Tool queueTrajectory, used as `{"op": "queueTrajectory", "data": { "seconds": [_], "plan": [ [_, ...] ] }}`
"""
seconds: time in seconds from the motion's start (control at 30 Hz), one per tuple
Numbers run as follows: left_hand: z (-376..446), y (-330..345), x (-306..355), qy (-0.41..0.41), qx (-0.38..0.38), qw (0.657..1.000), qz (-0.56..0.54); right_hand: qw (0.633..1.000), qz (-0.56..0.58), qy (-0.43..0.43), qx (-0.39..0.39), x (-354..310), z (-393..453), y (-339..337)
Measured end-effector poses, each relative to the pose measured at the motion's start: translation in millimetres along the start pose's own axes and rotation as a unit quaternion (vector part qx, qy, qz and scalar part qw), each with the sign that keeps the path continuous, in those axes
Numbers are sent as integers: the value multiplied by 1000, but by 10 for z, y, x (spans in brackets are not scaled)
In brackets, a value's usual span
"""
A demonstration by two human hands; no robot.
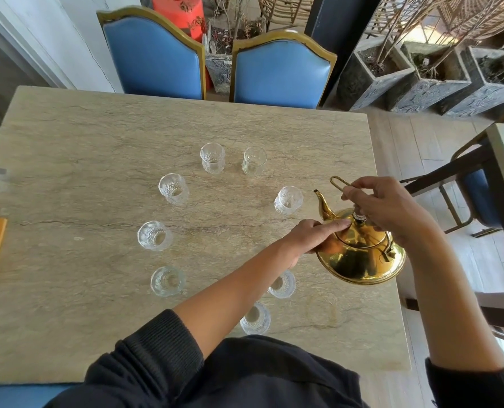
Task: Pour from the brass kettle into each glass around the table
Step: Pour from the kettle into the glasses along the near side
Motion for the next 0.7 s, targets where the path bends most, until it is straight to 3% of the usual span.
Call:
{"op": "queueTrajectory", "data": {
  "seconds": [0.7],
  "plan": [
    [-25, 8, 17, 7, -1, 1000, 2, 1000, -12, -4, -4, -41, -45, -19]
  ]
}}
Point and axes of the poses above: each hand's wrist, its own z-axis towards the middle knuckle, its own y-axis out of the palm, x = y × z, the point moved 4 cm from there along z, towards the middle knuckle, and after that the axes turned 10 degrees about -z, right-handed, at the moved point
